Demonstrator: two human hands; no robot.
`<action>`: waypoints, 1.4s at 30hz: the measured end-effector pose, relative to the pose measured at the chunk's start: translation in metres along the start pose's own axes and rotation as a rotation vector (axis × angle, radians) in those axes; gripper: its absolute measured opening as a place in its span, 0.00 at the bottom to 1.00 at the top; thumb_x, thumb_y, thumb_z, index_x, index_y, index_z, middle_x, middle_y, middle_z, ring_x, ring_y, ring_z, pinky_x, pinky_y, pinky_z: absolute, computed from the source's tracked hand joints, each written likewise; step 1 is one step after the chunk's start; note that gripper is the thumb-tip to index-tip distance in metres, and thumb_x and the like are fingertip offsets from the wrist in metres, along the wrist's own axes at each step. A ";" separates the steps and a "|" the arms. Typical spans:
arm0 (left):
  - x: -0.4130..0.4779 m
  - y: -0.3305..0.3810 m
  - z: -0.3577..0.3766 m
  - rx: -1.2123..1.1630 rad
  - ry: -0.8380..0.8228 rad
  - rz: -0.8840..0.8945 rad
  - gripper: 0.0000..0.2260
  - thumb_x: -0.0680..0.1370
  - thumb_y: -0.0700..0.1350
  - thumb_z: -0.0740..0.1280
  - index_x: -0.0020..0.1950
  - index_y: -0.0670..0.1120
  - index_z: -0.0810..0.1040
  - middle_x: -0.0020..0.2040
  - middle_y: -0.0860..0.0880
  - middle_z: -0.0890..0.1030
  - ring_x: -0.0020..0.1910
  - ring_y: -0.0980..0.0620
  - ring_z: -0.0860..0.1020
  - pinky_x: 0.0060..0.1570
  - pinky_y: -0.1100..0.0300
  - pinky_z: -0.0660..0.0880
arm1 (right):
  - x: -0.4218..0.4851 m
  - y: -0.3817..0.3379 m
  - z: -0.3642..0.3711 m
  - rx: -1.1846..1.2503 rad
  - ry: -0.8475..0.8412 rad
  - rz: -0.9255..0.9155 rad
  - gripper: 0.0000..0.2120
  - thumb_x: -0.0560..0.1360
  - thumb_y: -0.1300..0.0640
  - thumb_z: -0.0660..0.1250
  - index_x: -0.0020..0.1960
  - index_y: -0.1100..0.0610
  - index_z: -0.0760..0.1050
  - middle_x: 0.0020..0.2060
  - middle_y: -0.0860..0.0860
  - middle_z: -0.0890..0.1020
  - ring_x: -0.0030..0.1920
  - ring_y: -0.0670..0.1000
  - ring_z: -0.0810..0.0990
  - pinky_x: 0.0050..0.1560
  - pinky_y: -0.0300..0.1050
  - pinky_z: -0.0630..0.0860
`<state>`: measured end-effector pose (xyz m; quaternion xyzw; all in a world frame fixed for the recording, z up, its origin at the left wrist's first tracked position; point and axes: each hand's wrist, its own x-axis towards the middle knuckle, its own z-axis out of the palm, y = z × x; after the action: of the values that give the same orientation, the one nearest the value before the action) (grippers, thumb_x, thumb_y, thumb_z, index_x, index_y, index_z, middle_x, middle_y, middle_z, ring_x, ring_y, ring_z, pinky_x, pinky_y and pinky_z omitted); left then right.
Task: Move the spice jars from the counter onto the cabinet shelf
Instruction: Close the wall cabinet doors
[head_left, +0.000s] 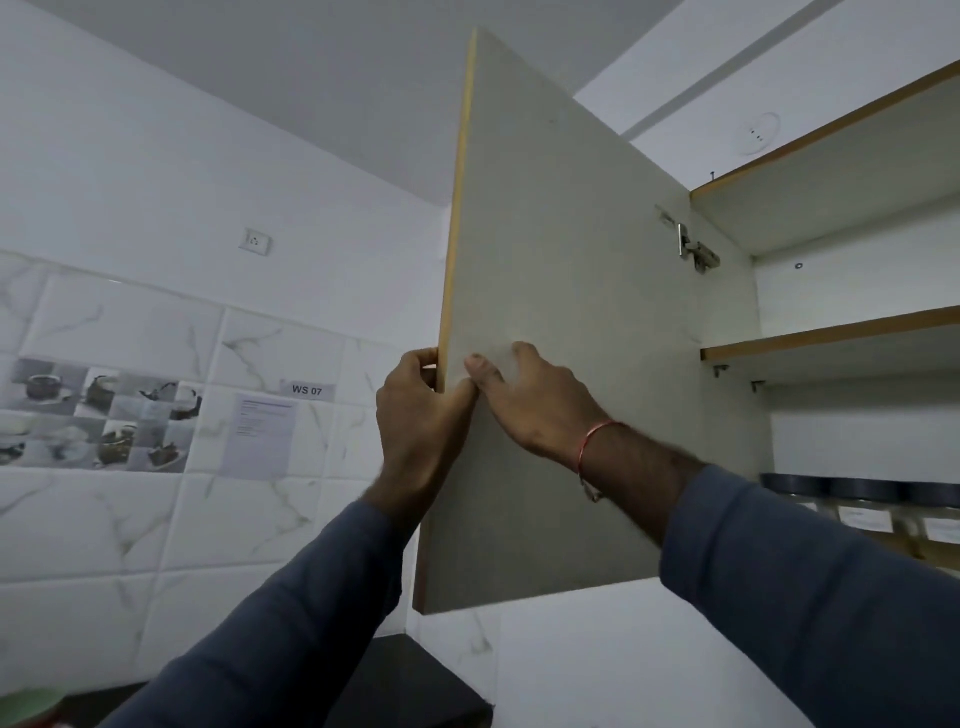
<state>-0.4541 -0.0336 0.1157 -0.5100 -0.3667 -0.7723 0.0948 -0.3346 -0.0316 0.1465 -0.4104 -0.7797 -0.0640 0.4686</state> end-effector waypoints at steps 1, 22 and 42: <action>-0.003 0.009 -0.001 -0.027 0.001 0.007 0.16 0.72 0.50 0.71 0.56 0.44 0.80 0.46 0.50 0.85 0.42 0.54 0.83 0.45 0.51 0.82 | -0.003 -0.007 -0.012 0.021 0.007 0.014 0.38 0.73 0.27 0.51 0.69 0.55 0.67 0.64 0.57 0.77 0.63 0.61 0.75 0.63 0.55 0.72; -0.226 0.210 0.290 -0.409 -0.358 0.491 0.37 0.74 0.52 0.60 0.79 0.48 0.46 0.79 0.54 0.45 0.78 0.57 0.43 0.77 0.56 0.45 | -0.139 0.197 -0.297 0.251 0.315 0.305 0.11 0.78 0.48 0.65 0.55 0.53 0.80 0.43 0.47 0.87 0.46 0.46 0.86 0.49 0.43 0.80; -0.269 0.218 0.455 0.031 -0.440 0.510 0.36 0.74 0.54 0.58 0.78 0.39 0.52 0.78 0.40 0.53 0.78 0.44 0.51 0.74 0.47 0.49 | -0.109 0.359 -0.327 0.331 0.484 0.428 0.13 0.81 0.53 0.61 0.55 0.59 0.80 0.48 0.53 0.85 0.51 0.51 0.83 0.54 0.43 0.79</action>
<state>0.1105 0.0515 0.0834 -0.7382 -0.2506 -0.5896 0.2112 0.1627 -0.0178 0.1396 -0.4556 -0.5424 0.0673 0.7026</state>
